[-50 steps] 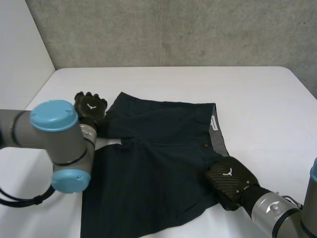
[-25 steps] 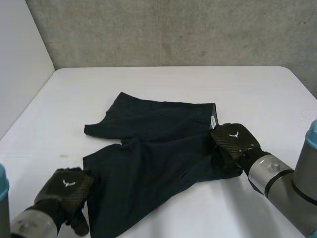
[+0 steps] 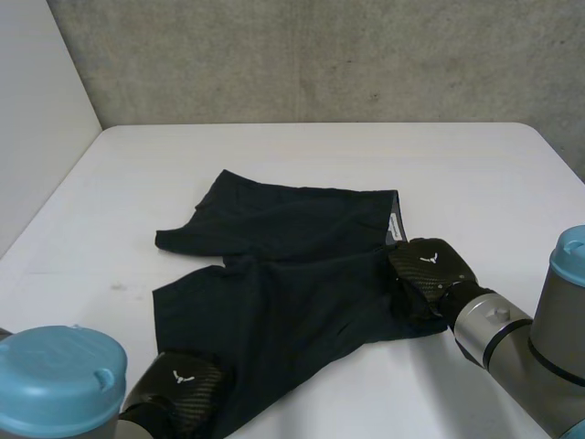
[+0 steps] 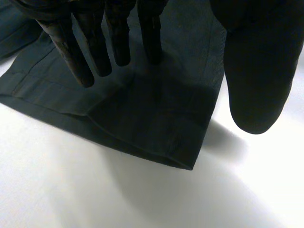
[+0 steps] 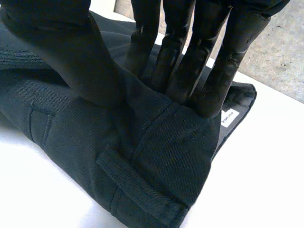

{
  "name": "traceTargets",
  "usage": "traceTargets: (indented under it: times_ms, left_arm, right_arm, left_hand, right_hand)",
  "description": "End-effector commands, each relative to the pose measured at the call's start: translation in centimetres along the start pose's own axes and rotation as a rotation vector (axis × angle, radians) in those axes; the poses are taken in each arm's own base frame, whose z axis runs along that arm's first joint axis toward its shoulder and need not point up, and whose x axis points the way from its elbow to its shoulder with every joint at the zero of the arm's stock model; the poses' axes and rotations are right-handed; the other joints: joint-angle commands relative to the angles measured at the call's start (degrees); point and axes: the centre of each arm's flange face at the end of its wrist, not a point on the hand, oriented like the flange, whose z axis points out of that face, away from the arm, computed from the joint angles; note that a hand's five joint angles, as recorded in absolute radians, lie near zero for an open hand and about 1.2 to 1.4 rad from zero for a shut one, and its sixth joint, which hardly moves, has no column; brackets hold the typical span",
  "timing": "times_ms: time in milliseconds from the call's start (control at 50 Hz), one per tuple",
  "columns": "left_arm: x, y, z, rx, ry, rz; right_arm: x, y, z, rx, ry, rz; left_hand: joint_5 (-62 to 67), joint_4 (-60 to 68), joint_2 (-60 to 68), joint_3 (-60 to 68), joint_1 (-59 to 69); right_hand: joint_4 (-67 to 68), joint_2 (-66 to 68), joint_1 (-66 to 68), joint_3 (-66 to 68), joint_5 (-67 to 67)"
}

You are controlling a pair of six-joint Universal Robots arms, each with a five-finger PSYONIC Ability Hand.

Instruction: Fold the shorts.

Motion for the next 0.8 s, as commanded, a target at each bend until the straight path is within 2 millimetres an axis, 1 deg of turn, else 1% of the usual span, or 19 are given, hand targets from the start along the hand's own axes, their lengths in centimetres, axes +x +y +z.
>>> traceTargets:
  times_ms: [20,100,260,320,360,420,440,460,480,500,600,640,680,700,720,740,800]
  left_arm:
    - [0.2,-0.6,1.0,0.062,-0.068,0.008]
    - [0.1,-0.7,1.6,0.08,-0.141,0.013]
    - [0.8,0.2,2.5,0.038,-0.14,0.039]
    - [0.8,0.2,2.6,0.038,-0.143,0.039]
    - [0.8,0.1,2.6,0.042,-0.145,0.038]
    - [0.7,-0.3,2.4,0.061,-0.15,0.033]
    - [0.7,-0.3,2.3,0.062,-0.154,0.032]
    - [0.5,-0.6,2.2,0.071,-0.162,0.029]
    - [0.4,-0.8,2.1,0.079,-0.168,0.025]
    - [0.4,-1.0,1.9,0.089,-0.172,0.022]
    - [-0.2,-2.3,0.8,0.146,-0.185,0.013]
    - [-0.5,-2.9,-0.1,0.17,-0.19,0.024]
    - [-0.7,-3.3,-0.9,0.185,-0.191,0.048]
    - [-0.9,-3.5,-1.8,0.187,-0.19,0.097]
    - [-1.0,-3.4,-2.2,0.182,-0.19,0.128]
    - [-1.0,-3.4,-2.6,0.176,-0.189,0.162]
    - [-1.3,-2.9,-4.2,0.142,-0.189,0.285]
  right_arm:
    - [0.1,0.1,0.2,0.001,0.003,0.0]
    - [0.1,0.1,0.2,0.001,0.005,0.0]
    - [0.3,0.1,0.3,0.007,0.012,0.001]
    - [0.4,0.0,0.4,0.013,0.02,-0.001]
    - [0.5,0.0,0.4,0.015,0.03,-0.003]
    - [0.6,0.0,0.4,0.014,0.044,-0.004]
    - [0.6,0.0,0.4,0.014,0.046,-0.004]
    - [0.6,0.0,0.4,0.014,0.046,-0.004]
    - [0.6,0.0,0.4,0.014,0.046,-0.004]
    - [0.6,-0.1,0.4,0.015,0.047,-0.006]
    - [0.6,-0.6,0.3,0.02,0.044,-0.026]
    - [0.6,-0.8,0.1,0.013,0.04,-0.031]
    - [0.2,-1.7,-1.0,-0.005,0.016,-0.076]
    - [0.2,-2.3,-1.6,-0.009,0.01,-0.103]
    - [0.1,-2.7,-2.3,-0.018,0.004,-0.135]
    - [0.0,-3.3,-3.6,-0.043,-0.02,-0.215]
    - [-0.8,-3.6,-5.5,-0.102,-0.085,-0.352]
  left_hand:
    - [5.3,4.8,4.6,4.2,2.7]
    - [8.5,8.0,7.8,7.4,5.9]
    - [10.7,10.2,10.0,9.6,8.1]
    - [15.2,14.7,14.5,14.1,12.6]
    - [19.1,18.6,18.4,18.0,16.5]
    - [32.9,32.4,32.1,31.8,30.2]
    - [39.4,38.9,38.7,38.3,36.8]
    - [52.1,51.6,51.4,51.0,49.5]
    - [57.1,56.6,56.4,56.0,54.4]
    - [59.8,59.3,59.1,58.7,57.1]
    - [59.8,59.3,59.1,58.7,57.2]
    - [59.8,59.3,59.1,58.7,57.2]
    - [59.8,59.3,59.1,58.7,57.2]
    - [59.8,59.3,59.1,58.7,57.2]
    - [59.8,59.3,59.1,58.7,57.2]
    - [59.8,59.3,59.1,58.7,57.2]
    - [59.8,59.3,59.1,58.7,57.2]
  right_hand:
    - [11.6,12.4,23.0,12.0,14.8]
    - [11.6,12.4,23.0,12.0,14.8]
    - [11.6,12.4,23.0,12.0,14.8]
    - [11.6,12.4,23.0,12.0,14.8]
    - [11.6,12.4,23.0,12.0,14.8]
    - [11.6,12.4,23.0,12.0,14.8]
    - [11.6,12.4,23.0,12.0,14.8]
    - [11.6,12.4,23.0,12.0,14.8]
    - [11.6,12.4,23.0,12.0,14.8]
    - [11.6,12.4,23.0,12.0,14.8]
    - [11.6,12.4,23.0,12.0,14.8]
    - [11.6,12.4,23.0,12.0,14.8]
    - [11.6,12.4,23.0,12.0,14.8]
    - [11.6,12.4,23.0,12.0,14.8]
    - [11.6,12.4,23.0,12.0,14.8]
    - [11.6,12.4,23.0,12.0,14.8]
    - [11.6,12.4,23.0,12.0,14.8]
